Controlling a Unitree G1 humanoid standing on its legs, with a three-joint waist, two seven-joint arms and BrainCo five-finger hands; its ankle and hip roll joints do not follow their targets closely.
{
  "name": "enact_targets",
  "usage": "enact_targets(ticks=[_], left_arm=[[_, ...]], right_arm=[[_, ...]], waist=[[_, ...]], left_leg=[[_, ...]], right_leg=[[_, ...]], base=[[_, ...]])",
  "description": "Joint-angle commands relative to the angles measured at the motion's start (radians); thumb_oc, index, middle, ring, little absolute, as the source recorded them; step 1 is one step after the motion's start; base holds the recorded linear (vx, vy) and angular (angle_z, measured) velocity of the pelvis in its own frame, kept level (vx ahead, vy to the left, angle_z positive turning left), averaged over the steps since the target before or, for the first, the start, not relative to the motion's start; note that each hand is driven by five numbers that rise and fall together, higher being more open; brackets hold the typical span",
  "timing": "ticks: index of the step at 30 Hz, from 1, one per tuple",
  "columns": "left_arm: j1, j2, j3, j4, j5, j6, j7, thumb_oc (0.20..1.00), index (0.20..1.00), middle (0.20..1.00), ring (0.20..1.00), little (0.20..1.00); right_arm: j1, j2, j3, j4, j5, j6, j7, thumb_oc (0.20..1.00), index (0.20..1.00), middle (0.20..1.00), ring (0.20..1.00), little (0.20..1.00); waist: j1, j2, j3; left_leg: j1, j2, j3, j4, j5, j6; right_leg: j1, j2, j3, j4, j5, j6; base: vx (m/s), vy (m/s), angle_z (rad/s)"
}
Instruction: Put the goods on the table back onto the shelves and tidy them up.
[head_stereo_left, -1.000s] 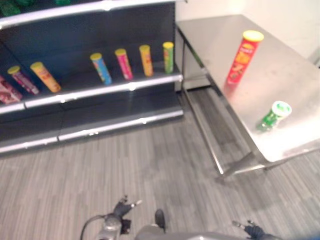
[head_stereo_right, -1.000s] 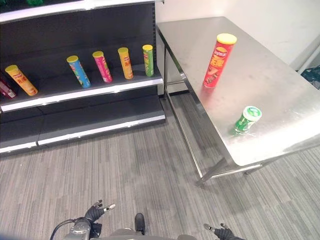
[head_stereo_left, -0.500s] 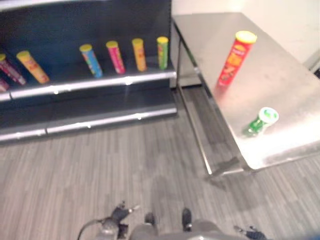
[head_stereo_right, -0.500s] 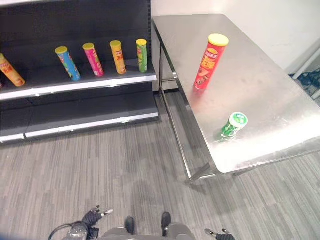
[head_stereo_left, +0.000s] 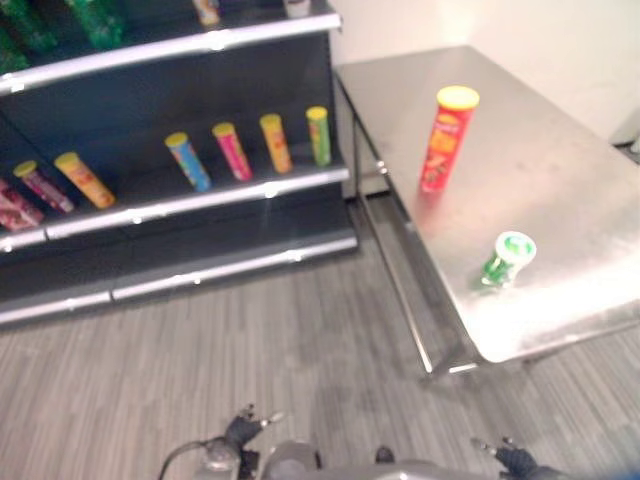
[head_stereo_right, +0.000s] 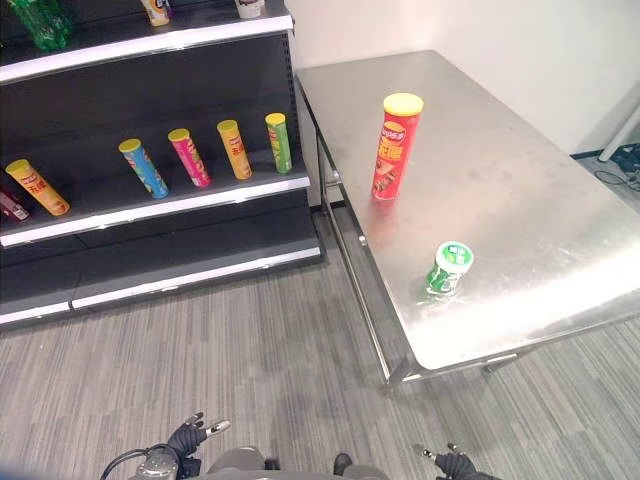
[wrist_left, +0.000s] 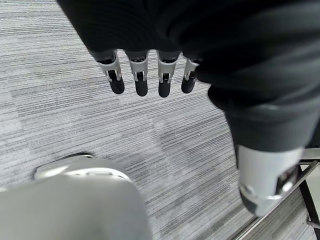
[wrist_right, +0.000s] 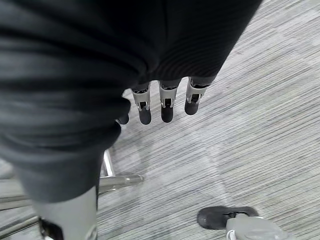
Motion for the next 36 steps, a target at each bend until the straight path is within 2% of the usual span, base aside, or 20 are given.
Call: enact_targets(ticks=[1, 3, 4, 5, 8, 9, 10, 11, 12, 13, 15, 18, 19, 22, 26, 27, 28, 31, 36], left_arm=[[-0.028, 0.009, 0.02, 0.021, 0.012, -0.021, 0.019, 1.0, 1.0, 1.0, 1.0, 1.0], [-0.019, 0.01, 0.035, 0.03, 0.013, -0.021, 0.02, 1.0, 1.0, 1.0, 1.0, 1.0], [-0.016, 0.018, 0.051, 0.031, 0.004, -0.026, 0.023, 1.0, 1.0, 1.0, 1.0, 1.0], [-0.016, 0.018, 0.051, 0.031, 0.004, -0.026, 0.023, 1.0, 1.0, 1.0, 1.0, 1.0], [-0.019, 0.049, 0.106, 0.018, -0.015, -0.033, 0.028, 1.0, 1.0, 1.0, 1.0, 1.0], [-0.015, 0.054, 0.117, 0.01, -0.012, -0.035, 0.029, 1.0, 1.0, 1.0, 1.0, 1.0], [-0.014, 0.053, 0.116, 0.01, -0.012, -0.034, 0.029, 1.0, 1.0, 1.0, 1.0, 1.0], [-0.007, 0.055, 0.127, -0.003, -0.01, -0.037, 0.031, 1.0, 1.0, 1.0, 1.0, 1.0], [0.004, 0.052, 0.145, -0.019, -0.002, -0.037, 0.033, 1.0, 1.0, 1.0, 1.0, 1.0], [0.003, 0.052, 0.145, -0.019, -0.002, -0.037, 0.033, 1.0, 1.0, 1.0, 1.0, 1.0], [0.01, 0.042, 0.152, -0.027, 0.003, -0.038, 0.039, 1.0, 1.0, 1.0, 1.0, 1.0], [0.024, 0.029, 0.135, -0.044, 0.006, -0.043, 0.029, 1.0, 1.0, 1.0, 1.0, 1.0], [0.023, 0.028, 0.135, -0.044, 0.006, -0.043, 0.029, 1.0, 1.0, 1.0, 1.0, 1.0], [0.027, 0.034, 0.124, -0.047, 0.013, -0.048, 0.013, 1.0, 1.0, 1.0, 1.0, 1.0], [0.04, 0.038, 0.114, -0.07, 0.016, -0.055, -0.011, 1.0, 1.0, 1.0, 1.0, 1.0], [0.047, 0.037, 0.111, -0.075, 0.012, -0.057, -0.019, 1.0, 1.0, 1.0, 1.0, 1.0], [0.047, 0.037, 0.111, -0.076, 0.012, -0.057, -0.019, 1.0, 1.0, 1.0, 1.0, 1.0], [0.067, 0.036, 0.11, -0.067, 0.013, -0.058, -0.036, 1.0, 1.0, 1.0, 1.0, 1.0], [0.079, 0.032, 0.111, -0.062, 0.016, -0.059, -0.043, 1.0, 1.0, 1.0, 1.0, 1.0]], right_arm=[[-0.001, -0.043, -0.065, 0.002, 0.048, -0.021, -0.018, 1.0, 1.0, 1.0, 1.0, 1.0], [0.003, -0.042, -0.101, -0.004, 0.064, -0.027, -0.032, 1.0, 1.0, 1.0, 1.0, 1.0], [0.005, -0.049, -0.153, -0.017, 0.104, -0.039, -0.046, 1.0, 1.0, 1.0, 1.0, 1.0], [0.006, -0.049, -0.154, -0.017, 0.104, -0.039, -0.046, 1.0, 1.0, 1.0, 1.0, 1.0], [0.024, -0.128, -0.303, -0.133, 0.14, -0.063, -0.103, 1.0, 1.0, 1.0, 1.0, 1.0], [0.042, -0.164, -0.336, -0.189, 0.113, -0.066, -0.126, 1.0, 1.0, 1.0, 1.0, 1.0], [0.045, -0.164, -0.338, -0.193, 0.112, -0.064, -0.127, 1.0, 1.0, 1.0, 1.0, 1.0], [0.056, -0.203, -0.372, -0.263, 0.081, -0.069, -0.153, 1.0, 1.0, 1.0, 1.0, 1.0], [0.085, -0.28, -0.446, -0.443, 0.005, -0.075, -0.2, 1.0, 1.0, 1.0, 1.0, 1.0], [0.087, -0.279, -0.448, -0.446, 0.004, -0.073, -0.201, 1.0, 1.0, 1.0, 1.0, 1.0], [0.089, -0.336, -0.508, -0.584, -0.049, -0.087, -0.243, 1.0, 1.0, 1.0, 1.0, 1.0], [0.019, -0.467, -0.565, -0.776, -0.086, -0.135, -0.259, 1.0, 1.0, 1.0, 1.0, 1.0], [0.018, -0.468, -0.565, -0.776, -0.086, -0.134, -0.259, 1.0, 1.0, 1.0, 1.0, 1.0], [-0.059, -0.563, -0.505, -0.907, -0.071, -0.168, -0.175, 1.0, 1.0, 1.0, 1.0, 1.0], [-0.098, -0.62, -0.424, -1.078, -0.05, -0.188, -0.049, 1.0, 1.0, 1.0, 1.0, 1.0], [-0.111, -0.628, -0.385, -1.123, -0.012, -0.189, 0.01, 1.0, 1.0, 1.0, 1.0, 1.0], [-0.112, -0.628, -0.384, -1.123, -0.012, -0.189, 0.011, 1.0, 1.0, 1.0, 1.0, 1.0], [-0.136, -0.638, -0.295, -1.155, 0.054, -0.18, 0.103, 1.0, 1.0, 1.0, 1.0, 1.0], [-0.15, -0.649, -0.235, -1.182, 0.081, -0.166, 0.161, 1.0, 1.0, 1.0, 1.0, 1.0]], waist=[[0.015, 0.02, 0.007], [0.002, 0.031, -0.01], [-0.01, 0.038, -0.024], [-0.008, 0.038, -0.024], [-0.024, 0.031, -0.032], [-0.027, 0.028, -0.031], [-0.024, 0.028, -0.032], [-0.027, 0.026, -0.031], [-0.032, 0.019, -0.028], [-0.029, 0.02, -0.031], [-0.026, 0.018, -0.031], [-0.014, 0.013, -0.033], [-0.015, 0.014, -0.033], [-0.005, 0.008, -0.033], [0.007, 0.008, -0.037], [0.012, 0.01, -0.036], [0.01, 0.01, -0.036], [0.024, 0.015, -0.034], [0.028, 0.024, -0.031]], left_leg=[[-0.017, 0.031, -0.018, 0.008, 0.029, -0.018], [0.017, 0.035, 0.014, -0.046, 0.029, -0.019], [0.05, 0.032, 0.051, -0.089, 0.042, -0.017], [0.053, 0.032, 0.053, -0.091, 0.042, -0.017], [0.09, 0.027, 0.111, -0.126, 0.032, -0.003], [0.093, 0.026, 0.122, -0.126, 0.028, -0.001], [0.093, 0.026, 0.123, -0.126, 0.027, 0.0], [0.097, 0.024, 0.134, -0.128, 0.023, 0.002], [0.105, 0.02, 0.145, -0.129, 0.012, 0.008], [0.1, 0.023, 0.147, -0.128, 0.015, 0.007], [0.101, 0.022, 0.153, -0.131, 0.011, 0.009], [0.105, 0.022, 0.152, -0.139, 0.009, 0.01], [0.105, 0.022, 0.152, -0.14, 0.009, 0.01], [0.116, 0.026, 0.148, -0.145, 0.011, 0.005], [0.125, 0.032, 0.144, -0.151, 0.017, -0.003], [0.13, 0.034, 0.143, -0.154, 0.02, -0.005], [0.13, 0.034, 0.141, -0.154, 0.02, -0.005], [0.14, 0.039, 0.137, -0.159, 0.025, -0.011], [0.143, 0.041, 0.129, -0.162, 0.031, -0.016]], right_leg=[[0.054, 0.026, -0.016, 0.021, -0.123, 0.172], [0.059, 0.019, 0.01, 0.019, -0.125, 0.187], [0.042, 0.008, 0.027, 0.021, -0.116, 0.201], [0.043, 0.008, 0.029, 0.021, -0.116, 0.201], [0.007, -0.012, 0.058, 0.02, -0.1, 0.232], [0.0, -0.018, 0.063, 0.021, -0.094, 0.24], [0.0, -0.018, 0.065, 0.021, -0.095, 0.24], [-0.004, -0.025, 0.07, 0.019, -0.089, 0.248], [-0.008, -0.035, 0.072, 0.017, -0.086, 0.26], [-0.014, -0.033, 0.074, 0.016, -0.082, 0.259], [-0.022, -0.04, 0.071, 0.016, -0.075, 0.266], [-0.027, -0.044, 0.062, 0.009, -0.067, 0.267], [-0.027, -0.044, 0.061, 0.009, -0.067, 0.267], [-0.023, -0.044, 0.046, 0.006, -0.065, 0.265], [-0.016, -0.042, 0.026, 0.004, -0.064, 0.261], [-0.011, -0.041, 0.016, 0.003, -0.065, 0.258], [-0.01, -0.041, 0.015, 0.003, -0.065, 0.258], [0.001, -0.039, -0.005, 0.0, -0.066, 0.253], [0.008, -0.039, -0.023, -0.002, -0.067, 0.248]], base=[[0.17, 0.192, -0.73], [0.19, 0.264, -0.77], [0.14, 0.222, -0.88], [0.09, 0.246, -0.97], [0.05, 0.153, -0.76], [0.03, 0.074, -0.57], [0.01, 0.067, -0.41], [0.03, 0.095, -0.22], [0.02, 0.089, -0.16], [0.02, 0.07, -0.19], [0.0, 0.025, -0.26], [0.01, 0.007, -0.07], [0.03, -0.021, -0.05], [0.01, -0.028, 0.01], [0.04, -0.052, 0.15], [0.03, -0.05, 0.15], [0.02, -0.052, 0.15], [0.03, -0.053, 0.16], [0.02, -0.034, 0.14]])
